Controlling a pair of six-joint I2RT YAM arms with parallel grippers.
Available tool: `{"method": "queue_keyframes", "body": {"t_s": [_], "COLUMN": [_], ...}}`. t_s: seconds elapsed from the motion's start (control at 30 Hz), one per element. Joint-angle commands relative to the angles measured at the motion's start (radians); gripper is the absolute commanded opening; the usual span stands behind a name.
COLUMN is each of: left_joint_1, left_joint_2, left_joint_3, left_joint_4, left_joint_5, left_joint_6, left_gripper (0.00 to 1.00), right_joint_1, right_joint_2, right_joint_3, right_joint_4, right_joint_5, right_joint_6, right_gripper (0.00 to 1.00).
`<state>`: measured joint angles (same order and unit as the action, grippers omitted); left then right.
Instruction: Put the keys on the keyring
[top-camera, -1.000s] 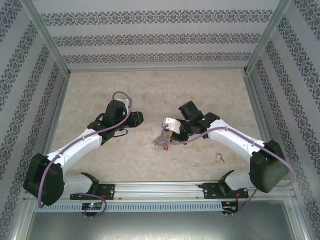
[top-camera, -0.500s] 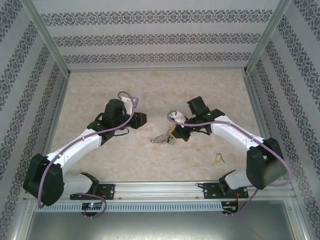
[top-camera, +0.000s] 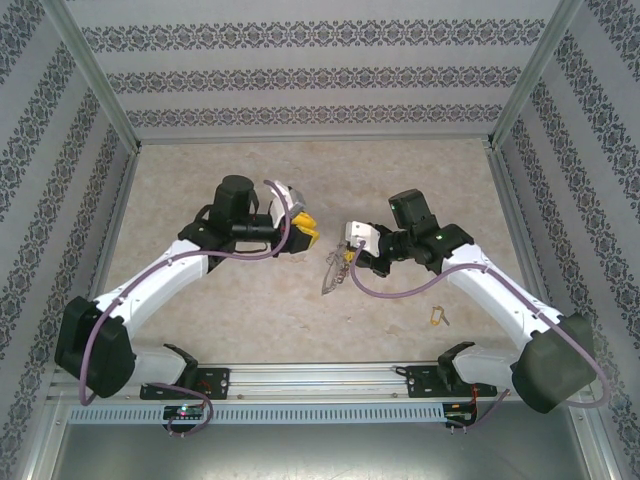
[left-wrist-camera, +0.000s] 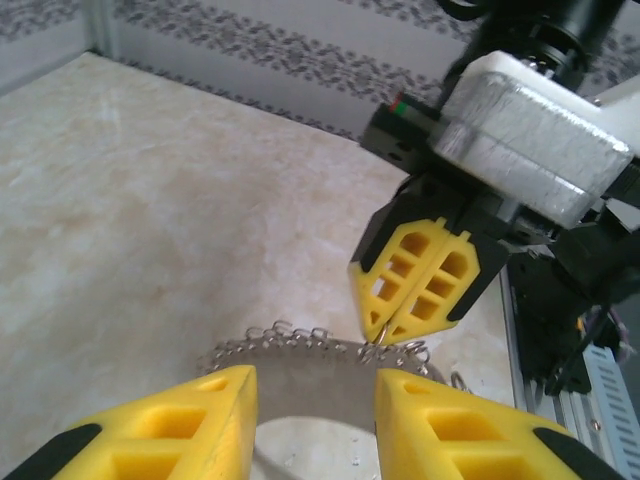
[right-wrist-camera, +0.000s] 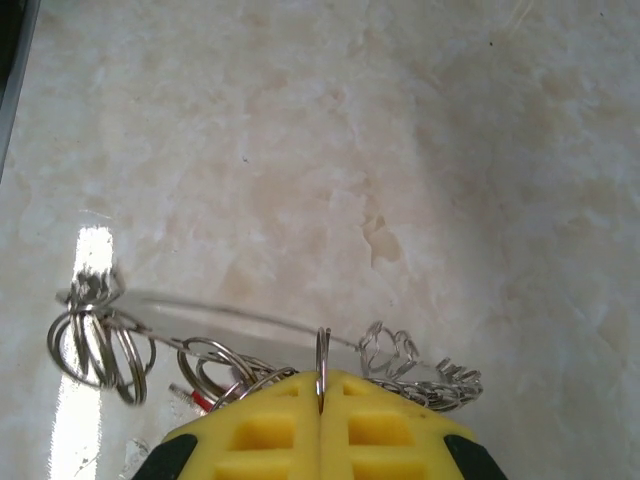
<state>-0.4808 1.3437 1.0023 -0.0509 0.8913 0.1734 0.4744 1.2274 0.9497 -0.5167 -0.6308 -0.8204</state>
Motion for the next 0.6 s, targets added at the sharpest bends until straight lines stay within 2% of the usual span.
{"method": "queue_keyframes", "body": {"t_s": [0.0,0.1,0.23,0.33,0.43,0.57], "left_joint_1": [-0.037,-0.053,-0.054,-0.055,-0.055,-0.054], "left_joint_2": [0.051,0.075,0.066,0.077,0.092,0.093], "left_joint_3": [0.035,0.019,-0.072,-0.084,-0.076,-0.101], "left_joint_4": [-0.071,-0.030,0.098,0.091,0.020,0.011], "left_joint_5": [0.080,0.059,0.001,0.044,0.071,0.097], "left_joint_6": [0.117,0.082,0.027,0.053,0.118,0.134], "left_gripper": [0.34,0.32,0.33,0.33,0.33,0.33], "right_joint_1": [0.013,0.024,0.111,0.111,0.101,0.064], "right_joint_2": [-0.008,0.043,0.073,0.078,0.100,0.113], "right_joint_3": [-0.005,-0.011,-0.078,-0.110,-0.099,-0.099], "right_joint_4": [0.042,0.065,0.140,0.212,0.187,0.176], "right_joint_5": [-0.057,-0.083,0.037,0.007,-0.030,-0.160], "right_joint_6": [-0.029,0.069,0.060,0.075,0.069,0.139], "right_gripper": [0.00,0.00,0.00,0.00,0.00,0.00]}}
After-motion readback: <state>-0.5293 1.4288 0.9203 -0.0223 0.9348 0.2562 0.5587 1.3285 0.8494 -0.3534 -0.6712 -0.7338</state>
